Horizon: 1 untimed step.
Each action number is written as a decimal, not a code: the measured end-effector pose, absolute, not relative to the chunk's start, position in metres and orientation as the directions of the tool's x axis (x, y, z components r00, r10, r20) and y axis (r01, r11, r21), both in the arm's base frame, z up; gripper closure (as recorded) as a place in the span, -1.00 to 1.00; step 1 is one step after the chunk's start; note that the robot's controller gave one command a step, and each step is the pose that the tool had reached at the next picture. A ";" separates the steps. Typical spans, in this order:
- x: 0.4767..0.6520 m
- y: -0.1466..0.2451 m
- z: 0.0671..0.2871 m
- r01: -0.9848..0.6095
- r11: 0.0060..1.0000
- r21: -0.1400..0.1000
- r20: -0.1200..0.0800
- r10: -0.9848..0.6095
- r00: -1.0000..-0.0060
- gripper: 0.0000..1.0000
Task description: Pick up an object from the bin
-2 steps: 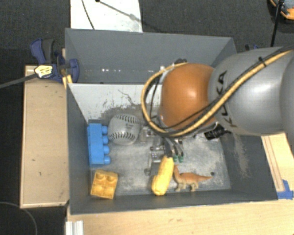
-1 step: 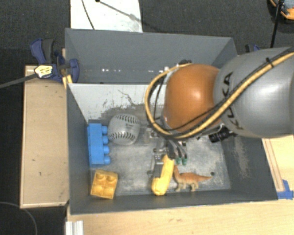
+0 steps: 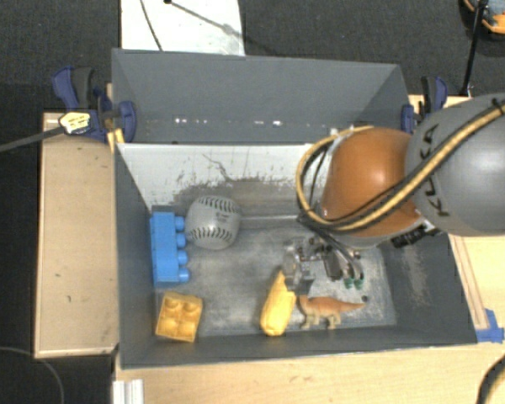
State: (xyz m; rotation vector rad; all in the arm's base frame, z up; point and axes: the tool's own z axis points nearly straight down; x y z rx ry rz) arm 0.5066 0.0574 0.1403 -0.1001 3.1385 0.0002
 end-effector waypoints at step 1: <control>0.507 0.058 0.140 -0.061 0.998 0.001 -0.002 -0.061 -0.998 -1.00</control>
Offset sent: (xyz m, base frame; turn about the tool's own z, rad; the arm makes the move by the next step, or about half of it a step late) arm 0.0000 0.0000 0.0000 0.0000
